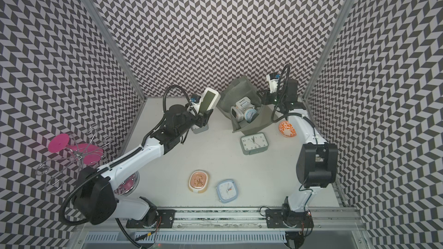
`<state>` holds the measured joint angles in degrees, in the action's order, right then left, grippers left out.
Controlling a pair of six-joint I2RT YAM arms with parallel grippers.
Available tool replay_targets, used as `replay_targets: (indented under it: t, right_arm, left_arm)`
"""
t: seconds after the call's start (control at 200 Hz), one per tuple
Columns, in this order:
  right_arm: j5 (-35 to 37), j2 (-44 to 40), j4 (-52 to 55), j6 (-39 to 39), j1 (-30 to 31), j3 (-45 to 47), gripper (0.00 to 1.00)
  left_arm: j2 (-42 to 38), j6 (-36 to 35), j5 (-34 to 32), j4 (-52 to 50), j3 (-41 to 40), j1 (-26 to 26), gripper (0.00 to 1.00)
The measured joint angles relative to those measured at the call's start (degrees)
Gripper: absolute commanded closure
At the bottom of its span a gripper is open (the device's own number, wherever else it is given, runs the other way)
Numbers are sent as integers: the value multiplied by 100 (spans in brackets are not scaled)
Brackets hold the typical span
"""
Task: Put the alarm clock into the canvas bag
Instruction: Place the alarm at the canvas bag.
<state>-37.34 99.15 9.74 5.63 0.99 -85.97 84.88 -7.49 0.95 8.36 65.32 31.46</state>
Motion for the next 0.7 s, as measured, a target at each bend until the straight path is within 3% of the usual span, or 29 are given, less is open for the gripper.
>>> replay_targets:
  t: [0.36, 0.701]
  right_arm:
    - [-13, -2, 0, -24, 4, 0, 100]
    - [24, -2, 26, -111, 87, 0, 100]
  left_arm:
    - [2424, -890, 710, -713, 2640, 280, 50]
    - [4269, 190, 1108, -1062, 4395, 380, 57]
